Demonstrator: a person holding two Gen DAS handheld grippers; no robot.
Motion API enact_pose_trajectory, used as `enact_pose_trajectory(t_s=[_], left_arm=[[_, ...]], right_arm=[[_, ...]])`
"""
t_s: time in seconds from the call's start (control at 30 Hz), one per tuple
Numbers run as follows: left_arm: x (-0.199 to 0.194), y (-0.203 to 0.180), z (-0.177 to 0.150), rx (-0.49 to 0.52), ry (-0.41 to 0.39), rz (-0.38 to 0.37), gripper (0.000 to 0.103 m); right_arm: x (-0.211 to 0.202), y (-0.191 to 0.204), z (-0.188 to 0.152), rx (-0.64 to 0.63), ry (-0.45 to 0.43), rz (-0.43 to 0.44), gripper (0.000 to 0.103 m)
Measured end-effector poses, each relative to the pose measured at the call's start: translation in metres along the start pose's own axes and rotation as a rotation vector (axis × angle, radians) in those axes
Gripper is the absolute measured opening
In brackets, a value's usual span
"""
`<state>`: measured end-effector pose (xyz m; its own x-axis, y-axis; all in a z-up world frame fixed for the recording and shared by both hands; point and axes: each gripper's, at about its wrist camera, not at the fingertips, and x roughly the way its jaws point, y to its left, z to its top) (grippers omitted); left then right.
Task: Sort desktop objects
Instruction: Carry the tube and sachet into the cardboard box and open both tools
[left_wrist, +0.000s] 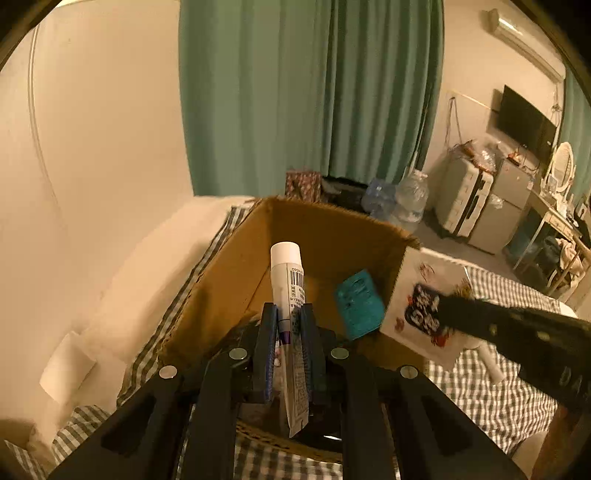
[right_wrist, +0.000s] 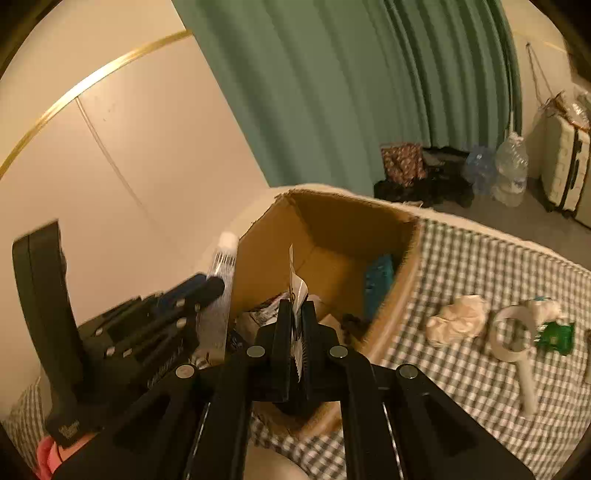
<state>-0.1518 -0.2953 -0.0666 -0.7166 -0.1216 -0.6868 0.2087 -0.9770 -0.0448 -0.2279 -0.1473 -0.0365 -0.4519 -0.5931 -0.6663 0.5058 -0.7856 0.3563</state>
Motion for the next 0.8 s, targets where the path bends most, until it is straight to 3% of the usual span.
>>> enact_pose_trajectory(t_s=[0.07,0.1,0.13,0.17,0.2,0.3,0.5,0.6,0.8], left_arm=[[0.005,0.003,0.0,-0.017,0.015,-0.004,0.018],[0.009,0.003,0.0,-0.022,0.028,-0.007,0.036],[0.012,0.002,0.0,-0.021,0.039,-0.008,0.074],[0.013,0.001,-0.001,-0.021,0.045,0.0,0.091],[0.011,-0.001,-0.003,-0.026,0.032,0.01,0.101],[0.001,-0.004,-0.01,-0.024,0.001,-0.02,0.101],[-0.017,-0.057,-0.027,0.025,-0.002,-0.074,0.102],[-0.02,-0.089,-0.034,0.062,-0.001,-0.116,0.103],[-0.006,-0.166,-0.058,0.153,0.047,-0.168,0.103]], right_arm=[[0.011,-0.004,0.004,0.014,0.013,0.019,0.009],[0.015,-0.007,0.006,0.029,0.016,0.019,0.027],[0.015,-0.01,0.007,0.042,0.015,0.011,0.041],[0.012,-0.012,0.007,0.061,-0.005,-0.007,0.052],[0.006,-0.017,0.007,0.079,-0.046,-0.046,0.053],[-0.012,-0.029,0.001,0.064,-0.081,-0.045,0.053],[-0.071,-0.088,-0.041,0.097,-0.167,-0.23,0.053],[-0.099,-0.131,-0.082,0.177,-0.175,-0.316,0.062],[-0.123,-0.207,-0.145,0.322,-0.121,-0.475,0.063]])
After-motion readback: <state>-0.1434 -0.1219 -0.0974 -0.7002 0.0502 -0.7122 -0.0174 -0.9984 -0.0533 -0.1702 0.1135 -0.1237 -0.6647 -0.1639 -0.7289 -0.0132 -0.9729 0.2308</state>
